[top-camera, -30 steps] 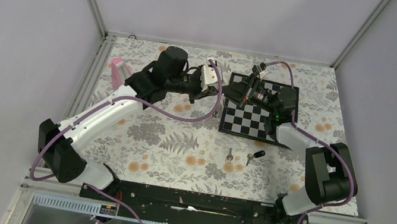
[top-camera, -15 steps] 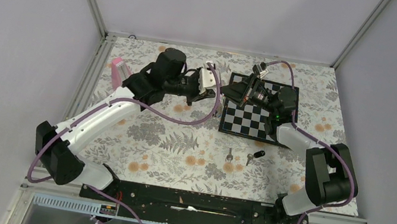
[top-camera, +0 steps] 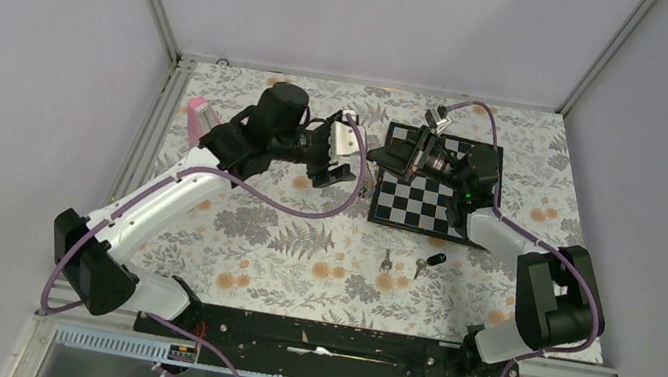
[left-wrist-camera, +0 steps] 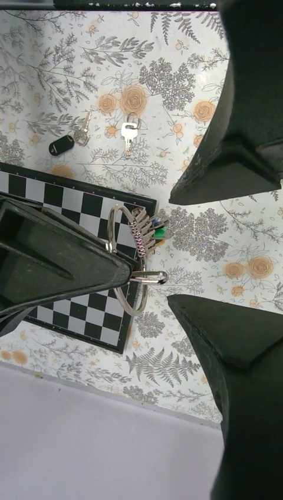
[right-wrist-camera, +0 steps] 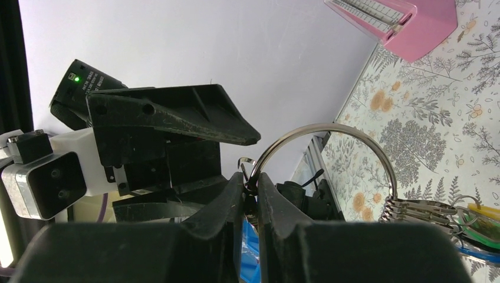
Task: Put the keys on the keyring
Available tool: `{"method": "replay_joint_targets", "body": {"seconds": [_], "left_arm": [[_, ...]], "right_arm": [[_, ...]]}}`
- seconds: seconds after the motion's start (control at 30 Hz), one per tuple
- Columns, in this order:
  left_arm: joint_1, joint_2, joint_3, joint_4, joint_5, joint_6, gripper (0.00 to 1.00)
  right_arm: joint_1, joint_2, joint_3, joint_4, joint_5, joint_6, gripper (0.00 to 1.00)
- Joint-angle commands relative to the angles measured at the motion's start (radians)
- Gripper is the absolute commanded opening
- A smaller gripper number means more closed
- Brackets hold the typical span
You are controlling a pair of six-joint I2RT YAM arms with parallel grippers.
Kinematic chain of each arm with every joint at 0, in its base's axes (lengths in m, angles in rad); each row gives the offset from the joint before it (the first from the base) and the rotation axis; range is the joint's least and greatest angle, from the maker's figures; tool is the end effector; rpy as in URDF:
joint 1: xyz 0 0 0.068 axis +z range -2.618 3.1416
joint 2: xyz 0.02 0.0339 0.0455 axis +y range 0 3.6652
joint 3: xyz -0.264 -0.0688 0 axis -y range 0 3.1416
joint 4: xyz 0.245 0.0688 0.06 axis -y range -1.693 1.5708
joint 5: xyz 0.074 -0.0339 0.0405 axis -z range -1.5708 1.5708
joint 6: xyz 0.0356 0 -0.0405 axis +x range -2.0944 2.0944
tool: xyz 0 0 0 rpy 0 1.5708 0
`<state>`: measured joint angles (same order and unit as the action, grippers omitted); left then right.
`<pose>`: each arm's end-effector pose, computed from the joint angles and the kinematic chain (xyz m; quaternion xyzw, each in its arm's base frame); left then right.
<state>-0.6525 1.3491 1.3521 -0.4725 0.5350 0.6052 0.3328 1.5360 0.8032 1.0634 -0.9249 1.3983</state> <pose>0.2274 -0.1966 0.3844 0.5953 0.5833 -0.2371 0.4992 0.2963 0.1325 0.2890 -0.0486 0.6324 0.7227 0.2747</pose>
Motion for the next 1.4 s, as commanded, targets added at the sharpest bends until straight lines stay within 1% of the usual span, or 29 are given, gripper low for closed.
{"method": "replay_joint_targets", "body": {"seconds": [0.0, 0.17, 0.27, 0.33, 0.4, 0.5, 0.57, 0.67, 0.73, 0.83, 0.87, 0.93, 1.0, 1.17, 1.37], "left_arm": [[0.005, 0.015, 0.047, 0.023, -0.019, 0.026, 0.65], [0.005, 0.044, 0.082, 0.026, -0.014, 0.014, 0.64], [0.006, 0.062, 0.096, 0.021, 0.011, 0.006, 0.61], [0.005, 0.075, 0.106, 0.018, 0.026, 0.003, 0.57], [0.005, 0.089, 0.12, 0.008, 0.033, 0.002, 0.49], [0.006, 0.095, 0.123, 0.0, 0.033, 0.005, 0.34], [0.005, 0.093, 0.12, -0.001, 0.031, 0.007, 0.28], [0.005, 0.09, 0.117, -0.003, 0.03, 0.009, 0.21], [0.005, 0.086, 0.113, -0.003, 0.025, 0.01, 0.22], [0.005, 0.08, 0.105, 0.006, 0.01, 0.003, 0.33], [0.005, 0.079, 0.104, 0.01, 0.006, -0.001, 0.35], [0.005, 0.079, 0.105, 0.012, 0.002, -0.004, 0.38], [0.005, 0.082, 0.106, 0.015, -0.003, -0.008, 0.38], [0.008, 0.083, 0.103, 0.015, -0.008, -0.011, 0.32], [0.013, 0.083, 0.106, 0.016, -0.007, -0.012, 0.2]], "right_arm": [[-0.003, -0.055, 0.021, 0.015, -0.029, -0.05, 0.0], [-0.001, -0.051, 0.021, 0.013, -0.032, -0.055, 0.0], [-0.001, -0.05, 0.023, 0.013, -0.033, -0.052, 0.0], [-0.001, -0.05, 0.022, 0.015, -0.034, -0.051, 0.0], [-0.001, -0.052, 0.022, 0.014, -0.034, -0.051, 0.0], [-0.001, -0.057, 0.022, 0.014, -0.035, -0.051, 0.0], [-0.001, -0.056, 0.023, 0.014, -0.035, -0.051, 0.0], [-0.001, -0.053, 0.022, 0.016, -0.035, -0.051, 0.0], [-0.001, -0.055, 0.022, 0.018, -0.035, -0.05, 0.0], [-0.001, -0.056, 0.022, 0.02, -0.035, -0.05, 0.0], [0.0, -0.057, 0.022, 0.02, -0.035, -0.05, 0.0], [-0.002, -0.06, 0.021, 0.02, -0.035, -0.05, 0.0], [-0.002, -0.062, 0.021, 0.019, -0.035, -0.051, 0.0], [-0.001, -0.066, 0.019, 0.018, -0.035, -0.053, 0.0], [-0.001, -0.068, 0.018, 0.018, -0.035, -0.053, 0.0]]}}
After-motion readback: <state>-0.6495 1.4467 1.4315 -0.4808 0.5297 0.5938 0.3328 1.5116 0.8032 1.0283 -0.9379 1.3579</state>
